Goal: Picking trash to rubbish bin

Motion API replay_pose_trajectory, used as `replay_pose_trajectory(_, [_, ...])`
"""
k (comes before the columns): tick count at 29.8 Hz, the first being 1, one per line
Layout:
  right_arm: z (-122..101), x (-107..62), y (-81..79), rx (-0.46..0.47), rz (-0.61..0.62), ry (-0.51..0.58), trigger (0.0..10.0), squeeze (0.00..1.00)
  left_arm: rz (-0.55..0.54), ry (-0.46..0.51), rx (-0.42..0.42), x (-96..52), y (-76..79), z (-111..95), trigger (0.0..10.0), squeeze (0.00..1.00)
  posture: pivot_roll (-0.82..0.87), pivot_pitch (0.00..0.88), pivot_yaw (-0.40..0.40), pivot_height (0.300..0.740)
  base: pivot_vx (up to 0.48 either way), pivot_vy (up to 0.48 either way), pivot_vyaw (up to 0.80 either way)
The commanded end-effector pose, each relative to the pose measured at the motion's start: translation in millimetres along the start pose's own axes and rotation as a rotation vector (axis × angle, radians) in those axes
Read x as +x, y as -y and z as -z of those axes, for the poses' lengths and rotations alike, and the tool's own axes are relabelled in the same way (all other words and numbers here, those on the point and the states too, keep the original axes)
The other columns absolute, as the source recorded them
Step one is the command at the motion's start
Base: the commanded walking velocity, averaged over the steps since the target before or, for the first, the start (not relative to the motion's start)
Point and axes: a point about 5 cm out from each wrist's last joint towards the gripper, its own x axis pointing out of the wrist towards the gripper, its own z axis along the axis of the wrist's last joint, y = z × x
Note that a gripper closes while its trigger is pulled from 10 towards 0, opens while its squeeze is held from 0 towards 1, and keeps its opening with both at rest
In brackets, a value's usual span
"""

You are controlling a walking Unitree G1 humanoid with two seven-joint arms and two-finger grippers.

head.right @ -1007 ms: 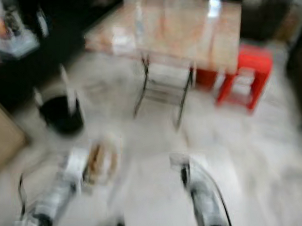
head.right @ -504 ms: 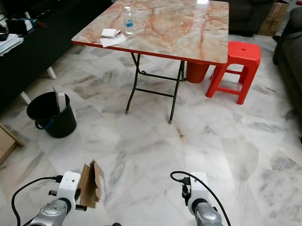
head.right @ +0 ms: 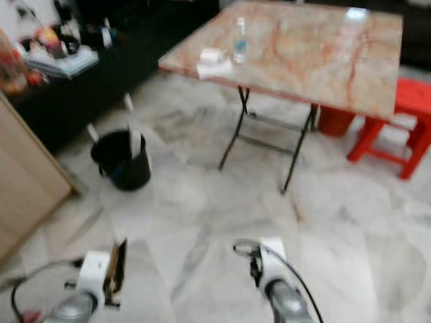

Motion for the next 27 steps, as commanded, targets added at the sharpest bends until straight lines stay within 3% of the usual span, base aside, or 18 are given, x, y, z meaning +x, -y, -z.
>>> replay_pose_trajectory(1, [-3.4,1.7,-8.8,0.000,-0.026,0.013,10.0,0.00,-0.021,-0.021,-0.003,-1.4,-6.9,4.5,10.0,0.00,0.14,0.084,-0.013,0.740,0.334,0.000,0.00])
replay_pose_trajectory(9, [-3.2,1.4,-14.4,-0.004,-0.049,0.030,10.0,0.00,-0.025,-0.018,0.004,-1.8,-9.6,4.6,10.0,0.00,0.14,0.081,-0.010,0.740,0.342,0.000,0.68])
replay_pose_trajectory(18, [-6.2,2.3,-16.5,-0.026,-0.061,0.037,10.0,0.00,-0.021,-0.015,0.005,-1.5,-7.1,4.4,10.0,0.00,0.15,0.073,-0.011,0.740,0.342,0.000,0.00])
replay_pose_trajectory(27, [-0.6,0.8,-14.2,-0.011,-0.053,0.016,10.0,0.00,-0.021,-0.016,0.001,-1.7,-6.0,5.3,10.0,0.00,0.14,0.068,-0.015,0.740,0.347,0.000,0.52])
